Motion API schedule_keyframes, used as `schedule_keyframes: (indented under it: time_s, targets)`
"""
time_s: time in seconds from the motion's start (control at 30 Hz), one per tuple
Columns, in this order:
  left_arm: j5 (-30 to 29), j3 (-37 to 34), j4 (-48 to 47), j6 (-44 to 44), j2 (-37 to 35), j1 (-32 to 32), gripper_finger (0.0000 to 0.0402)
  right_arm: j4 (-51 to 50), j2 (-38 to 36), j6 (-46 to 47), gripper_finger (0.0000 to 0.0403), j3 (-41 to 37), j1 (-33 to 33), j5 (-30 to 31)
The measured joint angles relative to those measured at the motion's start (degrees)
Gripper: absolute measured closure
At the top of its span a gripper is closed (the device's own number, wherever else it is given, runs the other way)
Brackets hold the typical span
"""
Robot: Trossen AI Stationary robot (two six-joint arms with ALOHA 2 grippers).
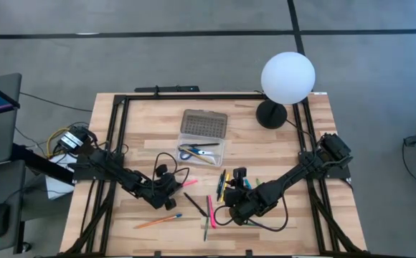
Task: Pick & place school supplies into a supply box
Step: Put the pink pencil into the gray supply box
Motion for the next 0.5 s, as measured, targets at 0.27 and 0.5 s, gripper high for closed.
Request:
schedule_keyframes:
  time_s: [0.27, 0.5]
  targets:
    - [-0.34, 0.02, 4.03, 3.71, 0.02, 0.00, 0.0397, 0.00, 0.00, 0.00, 0.0294, 0.00, 0.00, 0.00]
    - [0.49, 0.06, 4.93, 4.97, -0.07, 0.00, 0.0398, -0.02, 0.00, 0.00, 0.0294, 0.00, 0.00, 0.00]
